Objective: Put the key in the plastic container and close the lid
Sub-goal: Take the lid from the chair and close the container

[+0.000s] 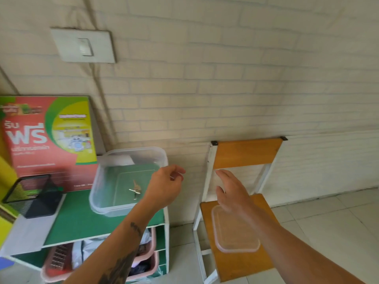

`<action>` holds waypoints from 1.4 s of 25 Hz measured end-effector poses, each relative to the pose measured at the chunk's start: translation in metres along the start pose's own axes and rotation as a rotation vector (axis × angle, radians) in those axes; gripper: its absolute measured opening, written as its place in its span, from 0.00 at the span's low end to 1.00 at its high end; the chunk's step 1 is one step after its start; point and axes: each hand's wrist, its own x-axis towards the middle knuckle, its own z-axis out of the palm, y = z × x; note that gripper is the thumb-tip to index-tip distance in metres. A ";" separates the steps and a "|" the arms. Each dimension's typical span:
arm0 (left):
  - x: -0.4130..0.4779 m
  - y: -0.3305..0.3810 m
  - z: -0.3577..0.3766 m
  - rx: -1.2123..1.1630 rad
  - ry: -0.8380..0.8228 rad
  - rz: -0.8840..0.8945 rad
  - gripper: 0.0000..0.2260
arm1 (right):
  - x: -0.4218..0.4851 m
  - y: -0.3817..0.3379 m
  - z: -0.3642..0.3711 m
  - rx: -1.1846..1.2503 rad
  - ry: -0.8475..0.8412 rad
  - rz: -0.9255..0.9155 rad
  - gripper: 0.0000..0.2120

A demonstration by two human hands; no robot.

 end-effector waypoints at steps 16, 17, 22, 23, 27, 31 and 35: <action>0.015 -0.034 0.281 0.076 -0.150 -0.418 0.15 | -0.016 0.272 0.021 -0.023 -0.322 0.267 0.24; 0.022 -0.049 0.295 0.099 -0.159 -0.426 0.15 | -0.013 0.283 0.035 -0.025 -0.332 0.282 0.23; 0.046 -0.126 0.356 0.276 -0.233 -0.453 0.24 | 0.004 0.331 0.107 -0.038 -0.352 0.311 0.25; 0.048 -0.140 0.365 0.316 -0.259 -0.462 0.27 | 0.005 0.339 0.118 -0.050 -0.357 0.318 0.25; 0.058 -0.181 0.400 0.387 -0.323 -0.488 0.33 | 0.010 0.364 0.159 -0.101 -0.333 0.357 0.28; 0.058 -0.193 0.420 0.457 -0.296 -0.475 0.33 | 0.012 0.379 0.181 -0.090 -0.298 0.388 0.28; 0.055 -0.199 0.427 0.490 -0.269 -0.456 0.32 | 0.012 0.386 0.192 -0.076 -0.255 0.405 0.27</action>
